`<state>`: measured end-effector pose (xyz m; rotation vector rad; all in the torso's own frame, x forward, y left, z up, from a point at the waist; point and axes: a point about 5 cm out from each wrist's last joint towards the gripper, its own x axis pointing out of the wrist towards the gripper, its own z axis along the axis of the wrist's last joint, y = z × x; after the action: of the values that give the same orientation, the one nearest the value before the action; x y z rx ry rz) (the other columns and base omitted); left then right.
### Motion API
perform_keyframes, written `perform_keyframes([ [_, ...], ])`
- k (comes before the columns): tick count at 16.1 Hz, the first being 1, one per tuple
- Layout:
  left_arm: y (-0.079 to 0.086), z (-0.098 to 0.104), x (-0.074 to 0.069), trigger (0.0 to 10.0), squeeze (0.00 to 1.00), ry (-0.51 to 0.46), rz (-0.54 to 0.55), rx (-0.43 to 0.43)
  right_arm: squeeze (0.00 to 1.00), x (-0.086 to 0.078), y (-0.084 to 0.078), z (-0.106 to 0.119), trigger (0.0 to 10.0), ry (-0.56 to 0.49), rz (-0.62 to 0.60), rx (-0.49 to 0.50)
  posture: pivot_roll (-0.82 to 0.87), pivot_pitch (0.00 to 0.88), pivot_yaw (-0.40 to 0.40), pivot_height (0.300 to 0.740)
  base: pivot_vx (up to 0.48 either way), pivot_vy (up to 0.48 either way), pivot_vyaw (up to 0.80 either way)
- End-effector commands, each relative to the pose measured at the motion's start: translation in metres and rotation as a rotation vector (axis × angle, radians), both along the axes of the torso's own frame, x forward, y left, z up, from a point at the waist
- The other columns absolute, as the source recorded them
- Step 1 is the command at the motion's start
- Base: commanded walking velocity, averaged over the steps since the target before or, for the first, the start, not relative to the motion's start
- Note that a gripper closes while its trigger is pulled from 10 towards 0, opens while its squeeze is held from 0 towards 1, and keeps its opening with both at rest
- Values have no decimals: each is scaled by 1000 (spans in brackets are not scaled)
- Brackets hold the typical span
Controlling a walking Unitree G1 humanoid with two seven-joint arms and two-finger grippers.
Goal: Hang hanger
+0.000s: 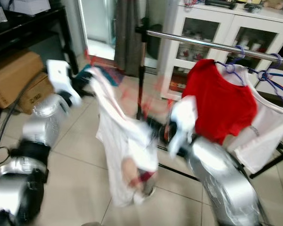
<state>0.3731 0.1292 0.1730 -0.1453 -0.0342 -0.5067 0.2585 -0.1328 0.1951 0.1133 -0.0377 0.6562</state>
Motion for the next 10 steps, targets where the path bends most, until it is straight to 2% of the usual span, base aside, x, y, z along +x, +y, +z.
perform_keyframes([
  [1,-10,6,-4,0,0,-23,-86,-2,0,6,-11,-1,10000,21,-108,20,25,0,-2,740,0,0,0],
  [3,-58,-3,-33,0,0,-4,-294,-30,0,30,-16,10,10000,25,-273,234,28,0,-1,740,0,0,0],
  [4,-65,-4,-38,0,0,-2,-323,-34,0,35,-20,10,10000,35,-330,256,30,0,-3,740,0,0,0],
  [5,-66,-4,-42,0,0,0,-329,-37,0,37,-26,8,10000,39,-387,233,33,0,-4,740,0,0,0],
  [6,-64,-5,-45,0,0,4,-317,-34,0,38,-33,4,10000,52,-427,177,33,0,-3,740,0,0,0],
  [7,-51,-7,-46,0,0,23,-234,-25,0,34,-41,-5,10000,65,-467,23,32,0,0,740,0,0,0],
  [8,-41,-9,-46,0,0,34,-166,-19,0,29,-45,-14,10000,104,-473,-23,33,0,-1,740,0,0,0],
  [10,-18,-13,-49,0,0,84,-8,-54,0,13,-61,-36,10000,208,-563,-83,33,0,-5,740,0,0,-800],
])
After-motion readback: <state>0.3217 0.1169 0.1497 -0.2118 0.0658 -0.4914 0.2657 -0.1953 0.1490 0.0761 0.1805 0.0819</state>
